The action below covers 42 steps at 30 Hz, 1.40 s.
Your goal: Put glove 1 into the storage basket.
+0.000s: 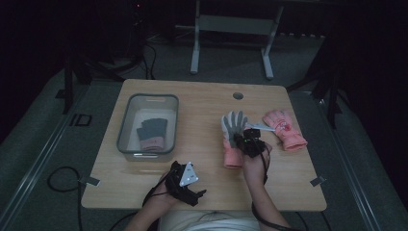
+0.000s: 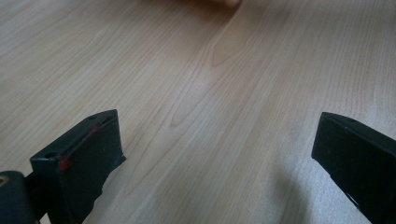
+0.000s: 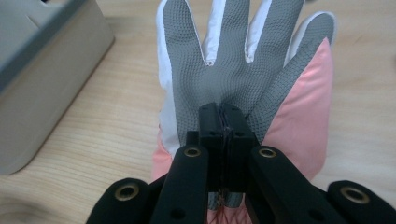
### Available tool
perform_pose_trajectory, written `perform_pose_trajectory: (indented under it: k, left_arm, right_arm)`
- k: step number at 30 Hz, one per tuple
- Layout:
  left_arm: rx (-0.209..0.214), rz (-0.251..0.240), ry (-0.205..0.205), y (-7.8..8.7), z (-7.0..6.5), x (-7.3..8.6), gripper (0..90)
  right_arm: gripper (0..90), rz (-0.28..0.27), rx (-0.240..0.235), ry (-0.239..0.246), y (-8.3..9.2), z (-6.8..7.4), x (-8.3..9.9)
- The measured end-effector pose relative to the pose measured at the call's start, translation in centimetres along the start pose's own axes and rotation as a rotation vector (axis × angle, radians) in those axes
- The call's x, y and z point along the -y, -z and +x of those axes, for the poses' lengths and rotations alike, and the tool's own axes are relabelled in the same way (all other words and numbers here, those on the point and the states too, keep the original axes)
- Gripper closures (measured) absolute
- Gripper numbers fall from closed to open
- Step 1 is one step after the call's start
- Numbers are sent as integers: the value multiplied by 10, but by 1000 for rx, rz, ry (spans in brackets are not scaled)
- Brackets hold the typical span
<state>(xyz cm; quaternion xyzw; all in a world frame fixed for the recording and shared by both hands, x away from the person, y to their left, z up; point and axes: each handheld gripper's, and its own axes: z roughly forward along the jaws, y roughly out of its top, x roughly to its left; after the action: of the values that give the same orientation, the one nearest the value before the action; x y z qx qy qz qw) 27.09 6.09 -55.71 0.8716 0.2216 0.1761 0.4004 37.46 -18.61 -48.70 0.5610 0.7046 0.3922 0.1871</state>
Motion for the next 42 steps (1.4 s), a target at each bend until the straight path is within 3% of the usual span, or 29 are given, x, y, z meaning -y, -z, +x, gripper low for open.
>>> perform_pose_trajectory:
  k: [5, 7, 17, 19, 27, 30, 31, 33, 35, 37, 39, 40, 41, 42]
  left_arm:
    - [-13, 6, -17, -2, -2, 0, 14]
    - [5, 8, -2, -2, -1, 1, 14]
    - [0, -5, 10, -1, 1, 3, 14]
    - [1, -7, 12, -1, 1, 3, 14]
    - [11, -5, 18, -2, 1, 3, 14]
    - [10, -5, 14, -1, 1, 3, 14]
    - [12, -9, 17, -1, 2, 3, 14]
    - [14, -14, 22, 0, 2, 3, 14]
    - [22, -19, 31, 0, 3, 3, 14]
    - [20, -10, 26, -1, 2, 3, 14]
    - [20, -10, 24, -1, 1, 3, 14]
    - [19, -13, 22, -1, 1, 3, 14]
    - [17, -14, 20, -1, 1, 3, 14]
    - [15, -13, 20, -1, 1, 3, 14]
  right_arm:
    - [885, 22, 3, 5, -19, 7, 8]
    - [884, 37, 11, 16, -32, 11, 9]
    - [879, 71, 24, 11, -56, 15, -4]
    - [872, 105, 5, 11, -68, 14, -2]
    - [839, 112, 6, -3, -76, 12, -1]
    - [789, 105, -1, -2, -74, 13, -3]
    - [715, 75, -34, 38, -63, 11, -8]
    - [712, 63, -45, 52, -58, 9, -10]
    - [694, 13, -71, 80, -37, -3, -18]
    - [685, -14, -64, 122, -22, -13, -23]
    - [675, -30, -90, 174, -10, -26, -28]
    - [675, -30, -90, 174, -10, -26, -28]
    - [677, -32, -54, 229, -1, -40, -31]
    - [677, -32, -54, 229, -1, -40, -31]
